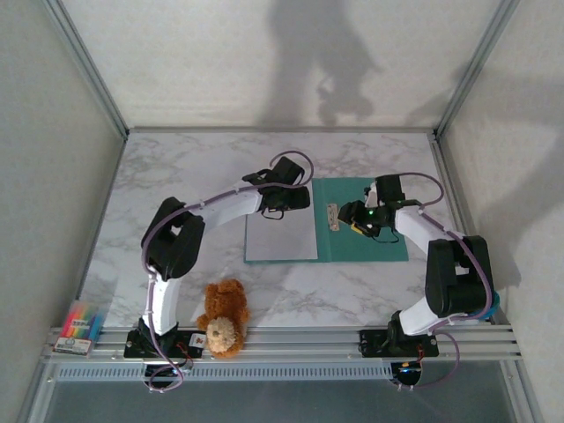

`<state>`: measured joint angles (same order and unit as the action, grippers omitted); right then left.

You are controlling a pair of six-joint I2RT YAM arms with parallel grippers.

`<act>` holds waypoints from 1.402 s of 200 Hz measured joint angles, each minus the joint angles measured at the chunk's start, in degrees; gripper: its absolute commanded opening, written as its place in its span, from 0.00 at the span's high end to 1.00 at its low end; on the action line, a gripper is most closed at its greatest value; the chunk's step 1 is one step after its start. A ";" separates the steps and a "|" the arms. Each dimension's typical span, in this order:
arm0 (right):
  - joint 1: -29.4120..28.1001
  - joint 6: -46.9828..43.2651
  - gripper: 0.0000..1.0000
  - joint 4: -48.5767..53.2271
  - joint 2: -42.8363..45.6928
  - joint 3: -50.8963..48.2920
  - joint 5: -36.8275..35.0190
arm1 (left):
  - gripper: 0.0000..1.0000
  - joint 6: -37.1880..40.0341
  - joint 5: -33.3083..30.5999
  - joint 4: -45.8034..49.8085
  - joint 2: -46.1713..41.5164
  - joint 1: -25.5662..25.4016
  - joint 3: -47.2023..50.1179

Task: Put the files into the folder

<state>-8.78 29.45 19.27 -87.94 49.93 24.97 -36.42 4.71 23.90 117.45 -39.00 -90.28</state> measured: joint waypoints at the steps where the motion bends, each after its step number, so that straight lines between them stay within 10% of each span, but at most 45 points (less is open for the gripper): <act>1: 0.00 0.04 0.45 0.02 0.00 -0.02 -0.02 | 0.27 0.07 0.00 0.00 0.17 -0.02 -0.09; 280: 0.07 5.29 0.49 -13.94 5.42 -16.70 -4.81 | 0.27 3.23 -1.57 5.11 7.37 -0.24 -2.29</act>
<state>-8.71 34.74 5.32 -82.52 33.23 20.16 -33.19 3.14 29.02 124.81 -39.24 -92.58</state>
